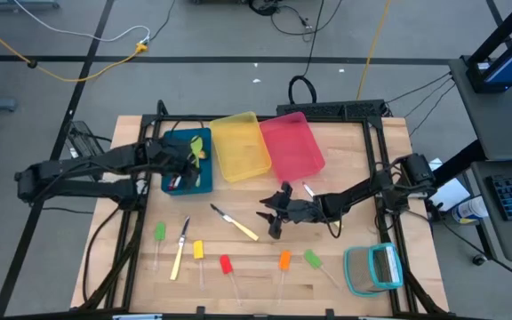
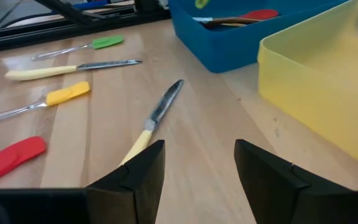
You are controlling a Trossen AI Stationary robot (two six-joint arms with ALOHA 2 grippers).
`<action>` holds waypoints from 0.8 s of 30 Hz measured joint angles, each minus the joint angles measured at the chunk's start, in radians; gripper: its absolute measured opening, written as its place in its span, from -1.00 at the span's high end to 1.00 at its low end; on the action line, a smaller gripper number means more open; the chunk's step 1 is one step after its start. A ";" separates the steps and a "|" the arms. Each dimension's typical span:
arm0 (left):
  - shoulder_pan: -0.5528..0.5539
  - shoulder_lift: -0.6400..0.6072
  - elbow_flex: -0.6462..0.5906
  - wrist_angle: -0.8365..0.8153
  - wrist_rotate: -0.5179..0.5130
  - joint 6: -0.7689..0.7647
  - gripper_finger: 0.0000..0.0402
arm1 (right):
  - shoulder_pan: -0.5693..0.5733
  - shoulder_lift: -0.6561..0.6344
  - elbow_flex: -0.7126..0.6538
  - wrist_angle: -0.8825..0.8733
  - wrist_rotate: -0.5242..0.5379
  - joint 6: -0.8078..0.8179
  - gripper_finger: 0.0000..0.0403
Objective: Pick & Place Kitchen Items
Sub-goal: Put the green serving spoon into the blue bin
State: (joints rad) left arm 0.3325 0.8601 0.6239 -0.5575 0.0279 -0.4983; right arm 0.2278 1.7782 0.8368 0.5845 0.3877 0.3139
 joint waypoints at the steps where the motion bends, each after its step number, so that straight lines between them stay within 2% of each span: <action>1: 0.012 0.013 0.000 -0.001 0.000 0.005 0.82 | 0.004 0.000 0.000 0.001 0.000 0.000 0.08; 6: 0.097 0.089 0.000 -0.031 0.050 0.013 0.82 | 0.022 0.000 0.000 0.002 0.000 -0.009 0.08; 18: 0.319 0.205 0.000 -0.041 0.051 0.135 0.82 | 0.023 0.000 0.000 0.010 -0.001 -0.011 0.10; 24: 0.356 0.295 0.000 -0.044 0.095 0.177 0.82 | 0.023 0.000 0.000 0.010 0.000 -0.011 0.10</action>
State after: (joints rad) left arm 0.6886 1.1556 0.6235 -0.6013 0.1232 -0.3210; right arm 0.2508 1.7782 0.8368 0.5945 0.3882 0.3027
